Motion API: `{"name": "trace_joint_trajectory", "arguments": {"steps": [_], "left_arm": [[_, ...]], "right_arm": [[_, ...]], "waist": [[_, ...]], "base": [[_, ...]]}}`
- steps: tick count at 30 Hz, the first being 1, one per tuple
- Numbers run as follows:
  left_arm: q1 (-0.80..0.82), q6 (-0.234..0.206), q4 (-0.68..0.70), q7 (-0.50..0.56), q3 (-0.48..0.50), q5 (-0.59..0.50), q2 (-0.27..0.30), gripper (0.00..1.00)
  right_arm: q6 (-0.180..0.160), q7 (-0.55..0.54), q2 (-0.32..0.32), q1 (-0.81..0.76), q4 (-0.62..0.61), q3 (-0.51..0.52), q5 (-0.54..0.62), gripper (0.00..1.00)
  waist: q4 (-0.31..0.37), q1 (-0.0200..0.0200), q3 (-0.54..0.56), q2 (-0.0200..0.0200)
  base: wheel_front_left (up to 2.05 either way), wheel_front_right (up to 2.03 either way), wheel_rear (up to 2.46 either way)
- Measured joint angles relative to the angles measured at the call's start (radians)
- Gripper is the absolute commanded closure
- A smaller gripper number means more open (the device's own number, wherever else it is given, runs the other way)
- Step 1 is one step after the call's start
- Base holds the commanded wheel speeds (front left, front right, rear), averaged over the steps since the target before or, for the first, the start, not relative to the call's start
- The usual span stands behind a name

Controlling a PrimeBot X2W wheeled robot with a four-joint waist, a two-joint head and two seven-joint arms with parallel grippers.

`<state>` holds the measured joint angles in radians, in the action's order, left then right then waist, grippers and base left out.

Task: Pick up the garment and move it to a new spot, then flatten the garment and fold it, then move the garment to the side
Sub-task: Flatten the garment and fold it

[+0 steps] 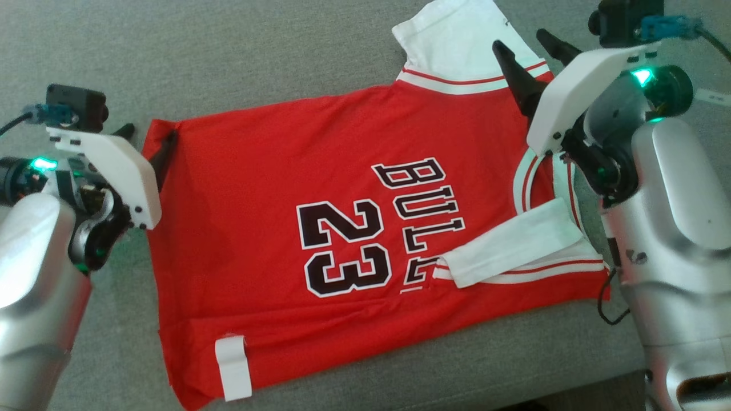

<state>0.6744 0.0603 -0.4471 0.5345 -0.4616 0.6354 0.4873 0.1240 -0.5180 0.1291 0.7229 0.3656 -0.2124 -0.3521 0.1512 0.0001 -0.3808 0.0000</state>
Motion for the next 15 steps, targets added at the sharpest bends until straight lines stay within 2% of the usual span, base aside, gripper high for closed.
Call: {"name": "trace_joint_trajectory", "arguments": {"steps": [2, 3, 4, 5, 6, 10, 15], "left_arm": [[0.01, 0.001, -0.005, 0.006, -0.003, 0.0, -0.001, 0.0], [0.013, 0.001, -0.007, 0.01, -0.003, 0.012, -0.004, 0.12], [0.016, 0.003, -0.009, 0.019, -0.004, 0.024, -0.007, 0.45], [0.019, 0.005, -0.009, 0.031, -0.008, 0.028, -0.008, 0.85], [0.023, 0.011, -0.009, 0.045, -0.014, 0.028, -0.009, 1.0], [0.037, 0.017, 0.004, 0.084, -0.022, 0.053, -0.019, 1.0], [0.038, 0.021, 0.034, 0.043, -0.025, 0.048, -0.026, 1.0]], "right_arm": [[0.0, 0.001, 0.0, 0.013, 0.008, -0.004, -0.007, 0.0], [0.0, 0.005, 0.0, 0.017, 0.01, -0.006, -0.012, 0.0], [0.0, 0.009, 0.001, 0.02, 0.013, -0.007, -0.014, 0.0], [0.0, 0.009, 0.002, 0.024, 0.018, -0.007, -0.017, 0.0], [0.0, 0.009, 0.003, 0.025, 0.021, -0.007, -0.017, 0.0], [0.0, 0.009, 0.009, 0.027, 0.03, -0.006, -0.017, 0.0], [0.0, -0.006, 0.018, 0.084, 0.073, 0.013, -0.028, 0.0]], "waist": [[-0.001, 0.0, -0.004, 0.0], [-0.003, 0.0, -0.006, 0.0], [-0.005, -0.0001, -0.007, 0.0], [-0.007, -0.0001, -0.009, 0.0], [-0.009, -0.0001, -0.011, 0.0], [-0.02, -0.0002, -0.02, 0.0], [-0.043, -0.0001, -0.042, 0.0]], "base": [[0.0, 0.0, 0.0], [0.0, 0.0, 0.0], [0.0, 0.0, 0.0], [0.0, 0.0, 0.0], [0.0, 0.0, 0.0], [0.0, 0.0, 0.0], [0.0, 0.0, 0.0]]}}
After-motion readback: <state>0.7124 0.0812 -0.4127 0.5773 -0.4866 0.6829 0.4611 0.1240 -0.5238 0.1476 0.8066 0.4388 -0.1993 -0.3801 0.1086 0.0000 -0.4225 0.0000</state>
